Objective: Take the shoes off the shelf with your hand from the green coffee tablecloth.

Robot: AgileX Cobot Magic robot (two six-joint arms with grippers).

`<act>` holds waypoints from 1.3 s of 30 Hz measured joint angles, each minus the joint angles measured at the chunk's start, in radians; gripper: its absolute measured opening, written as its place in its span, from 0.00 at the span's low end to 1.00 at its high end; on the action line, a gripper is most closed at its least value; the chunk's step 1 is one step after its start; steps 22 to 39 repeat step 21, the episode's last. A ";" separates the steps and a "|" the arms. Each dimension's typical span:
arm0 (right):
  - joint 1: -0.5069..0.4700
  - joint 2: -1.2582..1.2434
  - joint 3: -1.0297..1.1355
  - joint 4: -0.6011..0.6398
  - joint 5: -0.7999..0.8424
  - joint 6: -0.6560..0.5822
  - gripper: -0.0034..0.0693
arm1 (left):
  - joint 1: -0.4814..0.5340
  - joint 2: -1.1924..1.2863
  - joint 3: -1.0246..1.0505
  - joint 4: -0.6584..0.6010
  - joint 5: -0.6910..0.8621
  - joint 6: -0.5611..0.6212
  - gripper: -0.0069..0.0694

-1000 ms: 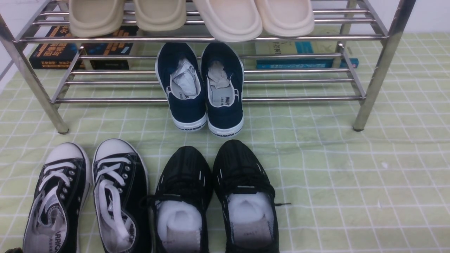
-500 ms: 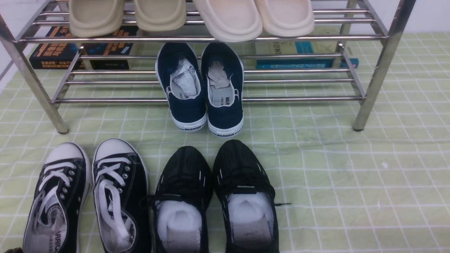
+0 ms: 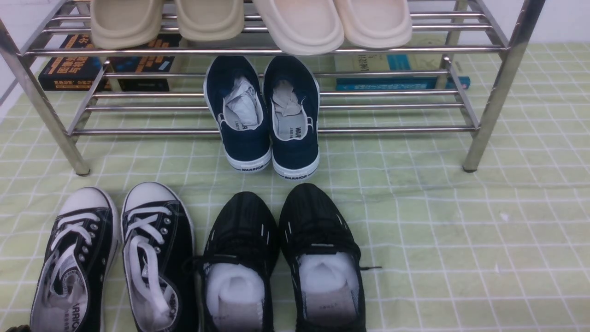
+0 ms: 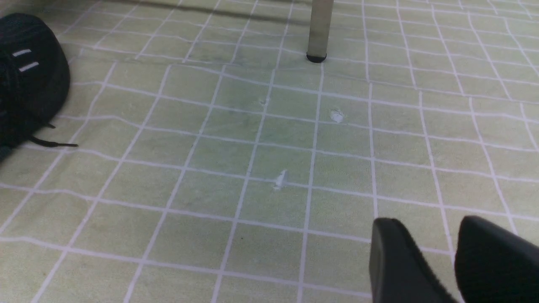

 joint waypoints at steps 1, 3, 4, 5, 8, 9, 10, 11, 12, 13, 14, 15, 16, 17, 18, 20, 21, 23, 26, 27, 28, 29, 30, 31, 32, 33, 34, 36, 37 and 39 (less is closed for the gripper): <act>0.000 0.000 0.000 0.000 0.000 0.000 0.38 | 0.000 0.000 0.000 0.000 0.000 0.000 0.19; 0.000 0.000 0.000 0.000 0.000 0.000 0.38 | 0.000 0.000 0.000 0.000 0.000 0.000 0.19; 0.000 0.000 0.000 0.000 0.000 0.000 0.38 | 0.000 0.000 0.000 0.000 0.000 0.000 0.19; 0.000 0.000 0.000 0.000 0.000 0.000 0.38 | 0.000 0.000 0.000 0.000 0.000 0.000 0.19; 0.000 0.000 0.000 0.000 0.000 0.000 0.38 | 0.000 0.000 0.000 0.006 0.000 0.000 0.19; 0.000 0.000 0.000 0.000 0.000 0.000 0.38 | 0.000 0.000 0.000 0.010 0.000 0.000 0.19; 0.000 0.000 0.000 0.000 0.000 0.000 0.38 | 0.000 0.000 0.000 0.017 0.000 0.000 0.19; 0.000 0.000 0.000 0.000 0.000 0.000 0.38 | 0.000 0.000 0.000 0.019 0.000 0.000 0.19; 0.000 0.000 0.000 0.000 0.000 0.000 0.38 | 0.000 0.000 0.000 0.021 0.000 0.000 0.19; 0.000 0.000 0.000 0.000 0.000 0.000 0.38 | 0.000 0.000 0.000 0.027 0.000 0.000 0.19; 0.000 0.000 0.000 0.000 0.000 0.000 0.38 | 0.000 0.000 0.000 0.029 0.000 0.000 0.19; 0.000 0.000 0.000 0.000 0.000 0.000 0.38 | 0.000 0.000 0.000 0.031 0.000 0.000 0.19; 0.000 0.000 0.000 0.000 0.000 0.000 0.38 | 0.000 0.000 0.000 0.034 0.000 0.000 0.19; 0.000 0.000 0.000 0.000 0.000 0.000 0.38 | 0.000 0.000 0.000 0.037 0.000 0.000 0.19; 0.000 0.000 0.000 0.000 0.000 0.000 0.38 | 0.000 0.000 0.000 0.038 0.000 0.000 0.19; 0.000 0.000 0.000 0.000 0.000 0.000 0.38 | 0.000 0.000 0.000 0.039 0.000 0.000 0.19; 0.000 0.000 0.000 0.000 0.000 0.000 0.38 | 0.000 0.000 0.000 0.039 0.000 0.000 0.19; 0.000 0.000 0.000 0.000 0.000 0.000 0.38 | 0.000 0.000 0.000 0.039 0.000 0.000 0.19; 0.000 0.000 0.000 0.000 0.000 0.000 0.38 | 0.000 0.000 0.000 0.039 0.000 0.000 0.19; 0.000 0.000 0.000 0.000 0.000 0.000 0.38 | 0.000 0.000 0.000 0.039 0.000 0.000 0.19; 0.000 0.000 0.000 0.000 0.000 0.000 0.38 | 0.000 0.000 0.000 0.039 0.000 0.000 0.19; 0.000 0.000 0.000 0.000 0.000 0.000 0.38 | 0.000 0.000 0.000 0.039 0.000 0.000 0.19; 0.000 0.000 0.000 0.000 0.000 0.000 0.38 | 0.000 0.000 0.000 0.039 0.000 0.000 0.19; 0.000 0.000 0.000 0.000 0.000 0.000 0.38 | 0.000 0.000 0.000 0.039 0.000 0.000 0.19; 0.000 0.000 0.000 0.000 0.000 0.000 0.38 | 0.000 0.000 0.000 0.039 0.000 0.000 0.19; 0.000 0.000 0.000 0.000 0.000 0.000 0.38 | 0.000 0.000 0.000 0.039 0.000 0.000 0.19; 0.000 0.000 0.000 0.000 0.000 0.000 0.38 | 0.000 0.000 0.000 0.039 0.000 0.000 0.19; 0.000 0.000 0.000 0.000 0.000 0.000 0.38 | 0.000 0.000 0.000 0.039 0.000 0.000 0.19; 0.000 0.000 0.000 0.000 0.000 0.000 0.38 | 0.000 0.000 0.000 0.039 0.000 0.000 0.19; 0.000 0.000 0.000 0.000 0.000 0.000 0.38 | 0.000 0.000 0.000 0.039 0.000 0.000 0.19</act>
